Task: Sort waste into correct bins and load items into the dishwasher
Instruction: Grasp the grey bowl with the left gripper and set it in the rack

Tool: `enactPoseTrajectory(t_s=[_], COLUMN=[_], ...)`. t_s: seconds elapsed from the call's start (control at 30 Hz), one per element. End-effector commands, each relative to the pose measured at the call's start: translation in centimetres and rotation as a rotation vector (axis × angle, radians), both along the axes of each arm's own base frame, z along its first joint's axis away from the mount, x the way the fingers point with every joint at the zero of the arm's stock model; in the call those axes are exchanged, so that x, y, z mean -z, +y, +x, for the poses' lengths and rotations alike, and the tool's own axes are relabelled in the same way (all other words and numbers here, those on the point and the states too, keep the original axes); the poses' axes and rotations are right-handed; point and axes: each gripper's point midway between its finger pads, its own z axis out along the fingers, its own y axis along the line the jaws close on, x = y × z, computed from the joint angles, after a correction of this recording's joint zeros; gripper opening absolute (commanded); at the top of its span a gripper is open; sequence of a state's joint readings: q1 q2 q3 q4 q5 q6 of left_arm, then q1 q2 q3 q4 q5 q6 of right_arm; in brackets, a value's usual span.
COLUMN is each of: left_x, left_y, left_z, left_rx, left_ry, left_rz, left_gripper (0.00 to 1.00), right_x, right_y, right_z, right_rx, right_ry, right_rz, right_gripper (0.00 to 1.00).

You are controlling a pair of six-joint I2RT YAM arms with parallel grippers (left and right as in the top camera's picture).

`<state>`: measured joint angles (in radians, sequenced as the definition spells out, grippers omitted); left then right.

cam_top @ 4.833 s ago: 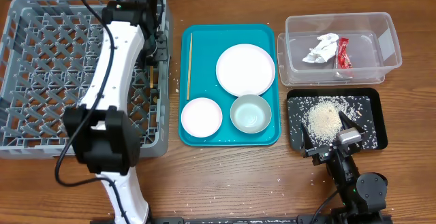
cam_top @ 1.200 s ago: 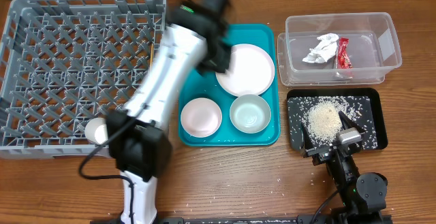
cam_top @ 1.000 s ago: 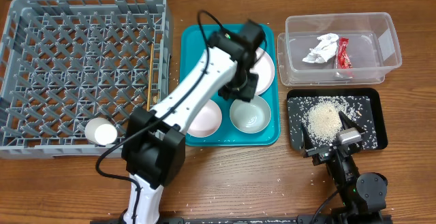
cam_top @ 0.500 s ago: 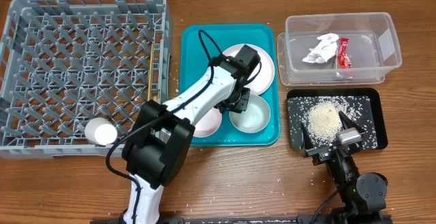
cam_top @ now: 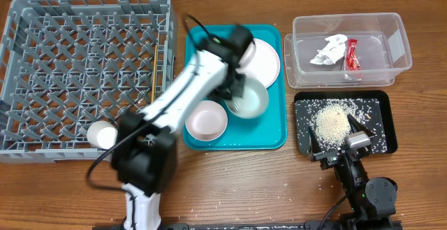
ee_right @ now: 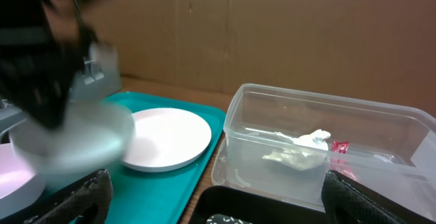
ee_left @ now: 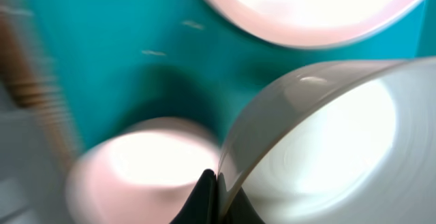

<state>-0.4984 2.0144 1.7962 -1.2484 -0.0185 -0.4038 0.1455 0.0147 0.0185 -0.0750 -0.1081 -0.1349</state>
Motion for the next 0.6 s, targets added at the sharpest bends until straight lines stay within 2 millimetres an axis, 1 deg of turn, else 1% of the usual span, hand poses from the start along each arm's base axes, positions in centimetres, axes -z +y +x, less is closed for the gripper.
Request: enactPoseTrajectory(t_s=[0.0, 0.1, 0.13, 0.23, 0.33, 0.47, 0.57], left_x=[-8.0, -10.8, -12.1, -13.9, -14.3, -13.3, -12.7], left_y=[6.0, 13.2, 16.4, 21.1, 24.1, 26.2, 27.4], left_z=[2.0, 1.4, 0.9, 0.2, 0.2, 1.2, 2.2], left_rx=[-0.069, -0.189, -0.267, -0.4, -0.494, -0.538, -0.523], left_ry=[-0.224, -0.29, -0.313, -0.352, -0.374, -0.379, -0.379], left_rz=[0.134, 0.419, 0.553, 0.76, 0.861, 0.945, 1.045], left_gripper=[0.04, 0.04, 0.04, 0.04, 0.04, 0.04, 0.04], right_x=[0.1, 0.1, 0.1, 0.1, 0.1, 0.1, 0.1], right_y=[0.1, 0.1, 0.1, 0.1, 0.1, 0.1, 0.1], right_z=[0.0, 0.0, 0.0, 0.0, 0.0, 0.0, 0.0], right_rx=[-0.005, -0.005, -0.005, -0.004, -0.004, -0.004, -0.005], right_ry=[-0.008, -0.008, -0.008, -0.008, -0.008, -0.008, -0.008], right_rz=[-0.003, -0.003, -0.003, -0.003, -0.003, -0.003, -0.003], right_gripper=[1.0, 1.0, 1.0, 1.0, 1.0, 1.0, 1.0])
